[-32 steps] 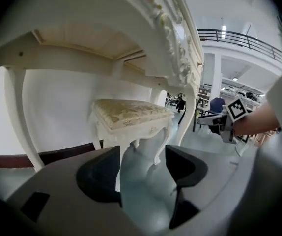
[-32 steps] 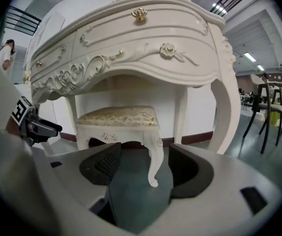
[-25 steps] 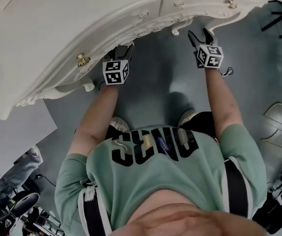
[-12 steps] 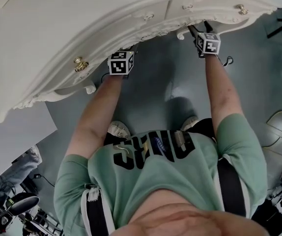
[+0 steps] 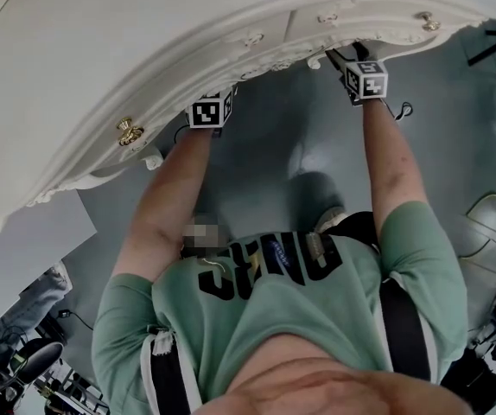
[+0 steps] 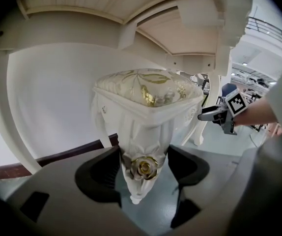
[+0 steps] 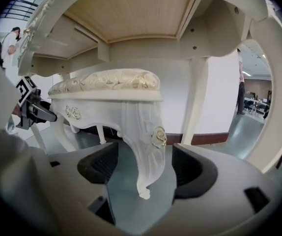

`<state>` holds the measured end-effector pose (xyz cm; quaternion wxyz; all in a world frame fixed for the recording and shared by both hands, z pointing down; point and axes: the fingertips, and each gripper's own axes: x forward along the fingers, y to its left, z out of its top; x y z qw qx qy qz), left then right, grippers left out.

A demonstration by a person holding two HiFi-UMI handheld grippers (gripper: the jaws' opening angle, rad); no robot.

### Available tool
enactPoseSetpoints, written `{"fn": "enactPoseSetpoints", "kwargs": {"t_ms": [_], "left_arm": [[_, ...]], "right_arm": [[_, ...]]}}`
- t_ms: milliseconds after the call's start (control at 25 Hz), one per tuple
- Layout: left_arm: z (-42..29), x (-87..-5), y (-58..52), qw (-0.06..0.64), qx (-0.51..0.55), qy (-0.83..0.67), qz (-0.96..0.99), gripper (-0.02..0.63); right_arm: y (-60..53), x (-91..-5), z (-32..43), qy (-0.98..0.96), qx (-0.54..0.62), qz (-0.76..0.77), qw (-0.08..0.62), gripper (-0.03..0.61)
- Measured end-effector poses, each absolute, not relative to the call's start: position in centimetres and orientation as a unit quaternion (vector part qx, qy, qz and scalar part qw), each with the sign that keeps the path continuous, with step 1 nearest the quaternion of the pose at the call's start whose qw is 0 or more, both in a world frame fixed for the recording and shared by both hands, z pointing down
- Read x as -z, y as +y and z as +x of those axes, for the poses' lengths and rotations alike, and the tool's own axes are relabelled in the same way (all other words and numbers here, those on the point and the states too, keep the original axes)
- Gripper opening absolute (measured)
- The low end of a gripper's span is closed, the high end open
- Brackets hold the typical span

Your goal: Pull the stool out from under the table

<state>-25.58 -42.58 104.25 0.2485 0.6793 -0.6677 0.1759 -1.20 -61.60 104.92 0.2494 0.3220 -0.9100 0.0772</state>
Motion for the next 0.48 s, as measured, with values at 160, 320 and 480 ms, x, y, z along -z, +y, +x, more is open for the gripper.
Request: {"fn": "enactPoseSetpoints", "kwargs": {"t_ms": [160, 320, 480], "left_arm": [[-25.5, -104.4, -42.6, 0.248, -0.174, -0.667, 0.681, 0.31], [-25.2, -104.5, -42.8, 0.242, -0.168, -0.667, 0.684, 0.304], [-25.3, -104.4, -42.8, 0.245, -0.169, -0.667, 0.683, 0.298]], "right_arm": [[-62.5, -105.5, -1.7, -0.907, -0.084, 0.332, 0.245, 0.323], [-62.9, -105.8, -2.5, -0.906, -0.076, 0.329, 0.254, 0.295], [-62.8, -105.8, -2.3, -0.903, -0.072, 0.332, 0.265, 0.291]]}}
